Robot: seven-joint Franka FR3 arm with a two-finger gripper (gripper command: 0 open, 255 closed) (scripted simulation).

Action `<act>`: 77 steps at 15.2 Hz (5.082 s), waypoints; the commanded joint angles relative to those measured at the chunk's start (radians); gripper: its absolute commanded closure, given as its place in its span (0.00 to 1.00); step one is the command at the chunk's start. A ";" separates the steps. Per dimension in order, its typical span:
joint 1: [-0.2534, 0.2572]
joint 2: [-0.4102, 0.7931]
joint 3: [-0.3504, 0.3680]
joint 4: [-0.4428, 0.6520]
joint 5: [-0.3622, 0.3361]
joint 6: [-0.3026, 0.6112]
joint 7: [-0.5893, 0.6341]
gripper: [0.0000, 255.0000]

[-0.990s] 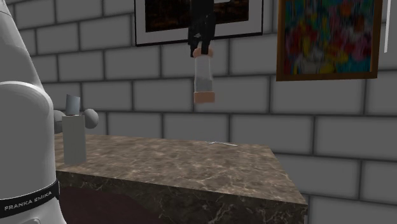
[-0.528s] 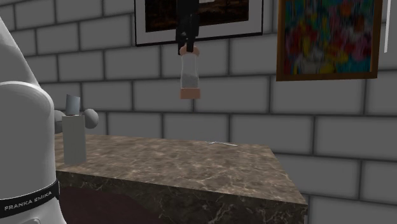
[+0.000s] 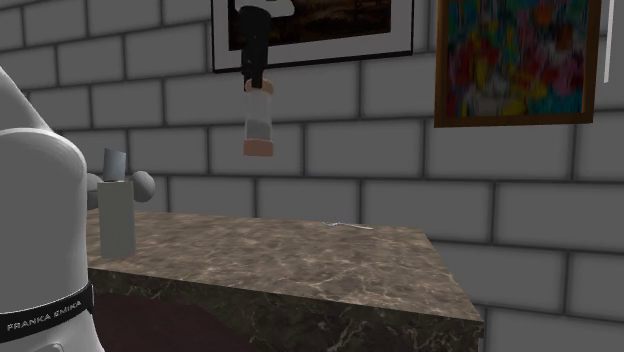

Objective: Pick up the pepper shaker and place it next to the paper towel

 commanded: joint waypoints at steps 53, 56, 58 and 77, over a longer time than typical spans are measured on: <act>0.162 -0.057 0.753 -0.241 0.369 0.338 0.752 1.00; 0.166 -0.059 0.763 -0.281 0.377 0.376 0.746 1.00; 0.168 -0.059 0.771 -0.307 0.383 0.402 0.743 1.00; 0.178 -0.008 0.860 -0.517 0.440 0.665 0.717 1.00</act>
